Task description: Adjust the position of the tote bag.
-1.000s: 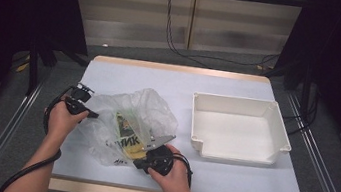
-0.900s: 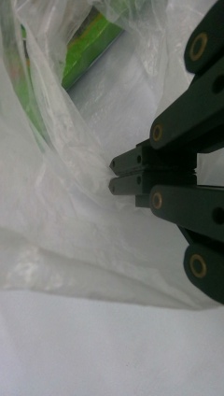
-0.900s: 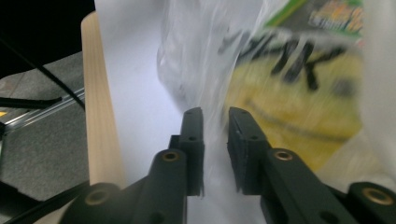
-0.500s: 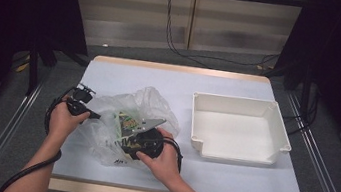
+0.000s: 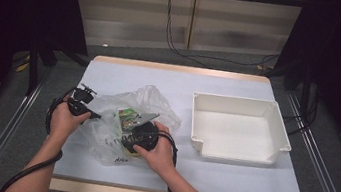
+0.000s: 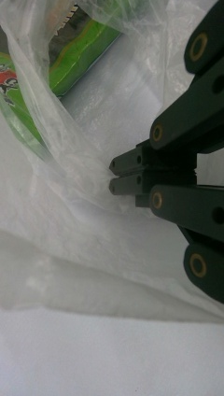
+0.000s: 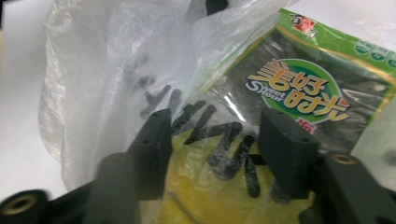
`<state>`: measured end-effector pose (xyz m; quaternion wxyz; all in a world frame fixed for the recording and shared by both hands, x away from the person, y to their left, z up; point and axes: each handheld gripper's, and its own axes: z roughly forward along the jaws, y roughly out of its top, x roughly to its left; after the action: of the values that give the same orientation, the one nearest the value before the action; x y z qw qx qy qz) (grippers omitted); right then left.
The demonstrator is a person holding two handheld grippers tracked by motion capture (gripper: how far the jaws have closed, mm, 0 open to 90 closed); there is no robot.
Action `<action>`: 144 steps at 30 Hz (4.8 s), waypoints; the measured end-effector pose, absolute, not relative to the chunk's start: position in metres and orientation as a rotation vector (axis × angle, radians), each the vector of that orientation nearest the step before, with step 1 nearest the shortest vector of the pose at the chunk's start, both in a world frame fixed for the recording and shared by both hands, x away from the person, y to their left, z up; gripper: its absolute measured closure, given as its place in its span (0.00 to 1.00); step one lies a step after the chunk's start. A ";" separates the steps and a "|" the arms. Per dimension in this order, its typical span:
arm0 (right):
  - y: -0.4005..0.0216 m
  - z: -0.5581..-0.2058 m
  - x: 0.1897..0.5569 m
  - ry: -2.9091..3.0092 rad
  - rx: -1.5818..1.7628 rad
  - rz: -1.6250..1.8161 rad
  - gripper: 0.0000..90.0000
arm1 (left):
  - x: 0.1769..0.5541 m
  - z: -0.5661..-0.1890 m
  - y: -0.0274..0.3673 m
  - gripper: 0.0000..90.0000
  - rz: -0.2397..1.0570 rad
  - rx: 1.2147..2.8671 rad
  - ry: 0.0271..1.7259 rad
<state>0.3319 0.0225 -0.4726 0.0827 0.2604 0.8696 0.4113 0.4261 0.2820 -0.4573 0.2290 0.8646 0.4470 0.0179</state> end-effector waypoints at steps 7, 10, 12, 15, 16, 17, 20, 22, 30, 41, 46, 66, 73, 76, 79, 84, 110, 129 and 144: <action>0.018 -0.470 0.322 2.647 0.731 1.228 1.00 | 0.425 -0.458 0.282 1.00 0.091 2.343 1.267; 0.016 -0.471 0.314 2.679 0.710 1.250 1.00 | 0.426 -0.458 0.285 1.00 0.094 2.351 1.265; 0.015 -0.471 0.305 2.694 0.705 1.292 1.00 | 0.426 -0.458 0.287 1.00 0.100 2.343 1.274; 0.010 -0.474 0.290 2.745 0.677 1.317 1.00 | 0.427 -0.458 0.289 1.00 0.120 2.350 1.285; 0.010 -0.474 0.290 2.745 0.677 1.317 1.00 | 0.427 -0.458 0.289 1.00 0.120 2.350 1.285; 0.006 -0.478 0.283 2.762 0.688 1.315 1.00 | 0.428 -0.457 0.292 1.00 0.119 2.343 1.297; -0.002 -0.483 0.279 2.769 0.708 1.315 1.00 | 0.428 -0.457 0.295 1.00 0.135 2.350 1.301; -0.007 -0.485 0.279 2.768 0.720 1.320 1.00 | 0.427 -0.458 0.295 1.00 0.130 2.343 1.303; -0.006 -0.486 0.282 2.734 0.753 1.317 1.00 | 0.420 -0.444 0.290 0.88 0.101 2.290 1.253; -0.006 -0.485 0.285 2.729 0.804 1.326 1.00 | 0.413 -0.429 0.279 0.65 0.014 2.228 1.159; -0.005 -0.484 0.288 2.715 0.811 1.343 1.00 | 0.414 -0.426 0.276 0.59 0.002 2.232 1.137; -0.006 -0.486 0.290 2.720 0.813 1.340 1.00 | 0.408 -0.409 0.274 0.82 -0.053 2.282 1.072; -0.006 -0.486 0.292 2.717 0.822 1.339 1.00 | 0.404 -0.413 0.260 0.56 -0.134 2.202 1.057; -0.005 -0.487 0.292 2.712 0.816 1.336 1.00 | 0.403 -0.417 0.252 0.44 -0.140 2.214 1.065; -0.004 -0.487 0.291 2.712 0.821 1.341 1.00 | 0.402 -0.419 0.249 0.43 -0.152 2.213 1.072; 0.000 -0.485 0.291 2.706 0.825 1.343 1.00 | 0.401 -0.426 0.241 0.51 -0.144 2.225 1.121; -0.007 -0.489 0.285 2.695 0.875 1.356 1.00 | 0.403 -0.453 0.275 1.00 0.000 2.374 1.317; -0.001 -0.488 0.284 2.686 0.869 1.346 1.00 | 0.383 -0.415 0.261 0.62 -0.020 2.246 1.169; 0.002 -0.489 0.286 2.678 0.893 1.350 1.00 | 0.353 -0.411 0.252 0.72 0.059 2.196 1.113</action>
<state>0.2858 0.0017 -0.4894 0.0061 0.2853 0.8558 0.4315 0.3530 0.2520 -0.4110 0.3331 0.8407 0.4263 0.0226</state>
